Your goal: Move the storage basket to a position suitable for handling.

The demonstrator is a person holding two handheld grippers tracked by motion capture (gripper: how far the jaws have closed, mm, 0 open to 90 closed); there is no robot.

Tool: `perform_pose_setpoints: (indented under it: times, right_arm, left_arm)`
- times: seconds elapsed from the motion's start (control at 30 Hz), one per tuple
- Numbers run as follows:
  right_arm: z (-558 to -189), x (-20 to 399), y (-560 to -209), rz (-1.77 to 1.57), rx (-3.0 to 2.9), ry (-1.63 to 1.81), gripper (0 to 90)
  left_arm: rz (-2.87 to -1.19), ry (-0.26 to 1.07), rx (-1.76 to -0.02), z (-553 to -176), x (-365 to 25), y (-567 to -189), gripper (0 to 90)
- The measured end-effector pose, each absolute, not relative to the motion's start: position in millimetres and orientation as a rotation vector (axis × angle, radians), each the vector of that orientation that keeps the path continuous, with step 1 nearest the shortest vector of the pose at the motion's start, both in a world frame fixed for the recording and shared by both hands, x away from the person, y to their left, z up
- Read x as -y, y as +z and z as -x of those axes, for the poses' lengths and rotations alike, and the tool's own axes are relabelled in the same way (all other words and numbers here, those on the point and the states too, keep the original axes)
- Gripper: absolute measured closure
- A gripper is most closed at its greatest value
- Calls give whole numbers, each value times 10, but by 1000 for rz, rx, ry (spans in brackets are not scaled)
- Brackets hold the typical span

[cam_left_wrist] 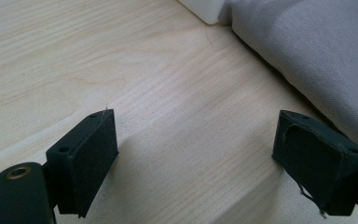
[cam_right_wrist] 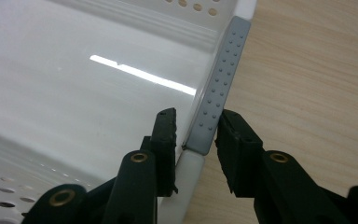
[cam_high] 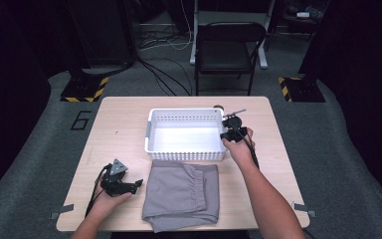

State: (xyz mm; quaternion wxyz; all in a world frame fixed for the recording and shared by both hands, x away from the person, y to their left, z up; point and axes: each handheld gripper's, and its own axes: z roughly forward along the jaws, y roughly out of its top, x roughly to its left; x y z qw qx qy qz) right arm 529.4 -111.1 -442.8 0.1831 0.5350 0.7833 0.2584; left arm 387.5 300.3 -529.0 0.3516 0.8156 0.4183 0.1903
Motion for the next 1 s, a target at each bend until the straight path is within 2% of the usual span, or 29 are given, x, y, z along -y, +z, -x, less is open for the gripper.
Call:
perform_pose_setpoints:
  times: [0.37, 0.5, 0.67, 1.0]
  right_arm:
    - [-5258, 1085, -4435, -1521, -2218, 742, 677]
    - [-5213, 1109, -4410, -1531, -2212, 773, 589]
    - [-5082, 1194, -4322, -1507, -2192, 852, 538]
    - [-4783, 1260, -4102, -1403, -2164, 971, 491]
  left_arm:
    - [-2103, 493, -1088, -3874, -2998, -5292, 135]
    - [-2105, 494, -1087, -3875, -2999, -5292, 135]
    - [-2098, 493, -1093, -3871, -2997, -5291, 147]
    - [-2070, 511, -1126, -3889, -2990, -5288, 206]
